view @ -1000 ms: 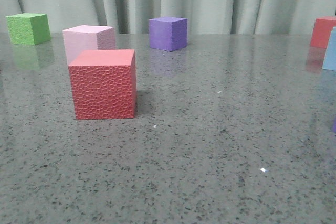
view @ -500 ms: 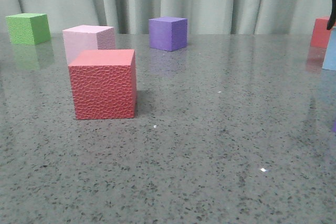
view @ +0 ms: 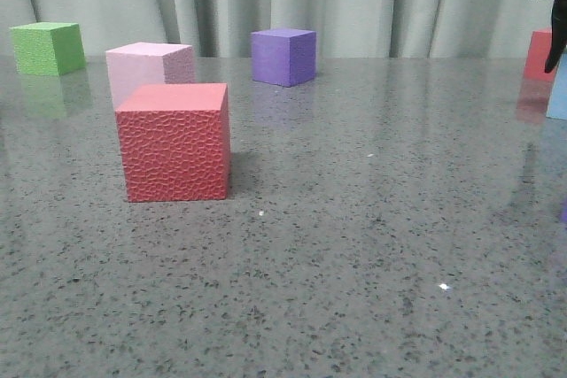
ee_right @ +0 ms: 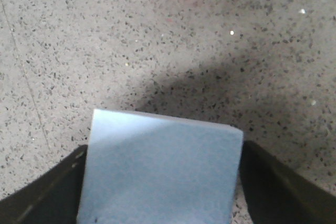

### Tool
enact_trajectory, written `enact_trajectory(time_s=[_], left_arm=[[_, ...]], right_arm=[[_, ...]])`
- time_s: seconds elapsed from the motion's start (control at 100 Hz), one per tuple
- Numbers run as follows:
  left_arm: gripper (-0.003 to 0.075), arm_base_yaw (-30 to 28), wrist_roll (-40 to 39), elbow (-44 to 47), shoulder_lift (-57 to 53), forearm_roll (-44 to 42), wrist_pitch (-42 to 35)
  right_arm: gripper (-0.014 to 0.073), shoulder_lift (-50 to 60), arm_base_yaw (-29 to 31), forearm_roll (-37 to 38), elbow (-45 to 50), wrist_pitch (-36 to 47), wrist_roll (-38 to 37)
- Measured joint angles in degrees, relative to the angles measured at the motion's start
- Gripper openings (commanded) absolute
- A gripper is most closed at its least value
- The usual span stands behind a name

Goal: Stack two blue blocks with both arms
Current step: 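Lower the right gripper onto the light blue cube and grasp it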

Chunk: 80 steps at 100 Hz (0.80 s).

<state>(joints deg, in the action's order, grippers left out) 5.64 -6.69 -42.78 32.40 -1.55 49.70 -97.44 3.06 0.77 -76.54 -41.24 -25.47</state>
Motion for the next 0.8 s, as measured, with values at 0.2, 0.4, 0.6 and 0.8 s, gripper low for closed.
enact_trajectory(time_s=[0.2, 0.4, 0.6, 0.8], left_arm=[[0.0681, 0.0, 0.0, 0.0, 0.0, 0.0, 0.0], [0.0681, 0.0, 0.0, 0.0, 0.0, 0.0, 0.0], [0.0681, 0.0, 0.0, 0.0, 0.0, 0.0, 0.0], [0.0681, 0.0, 0.0, 0.0, 0.0, 0.0, 0.0]], right_arm=[[0.03, 0.0, 0.0, 0.0, 0.0, -0.1, 0.0], [0.0297, 0.0, 0.0, 0.0, -0.1, -0.5, 0.0], [0.0297, 0.9, -0.6, 0.1, -3.2, -4.7, 0.6], [0.0297, 2.7, -5.2, 0.1, -8.1, -7.8, 1.6]])
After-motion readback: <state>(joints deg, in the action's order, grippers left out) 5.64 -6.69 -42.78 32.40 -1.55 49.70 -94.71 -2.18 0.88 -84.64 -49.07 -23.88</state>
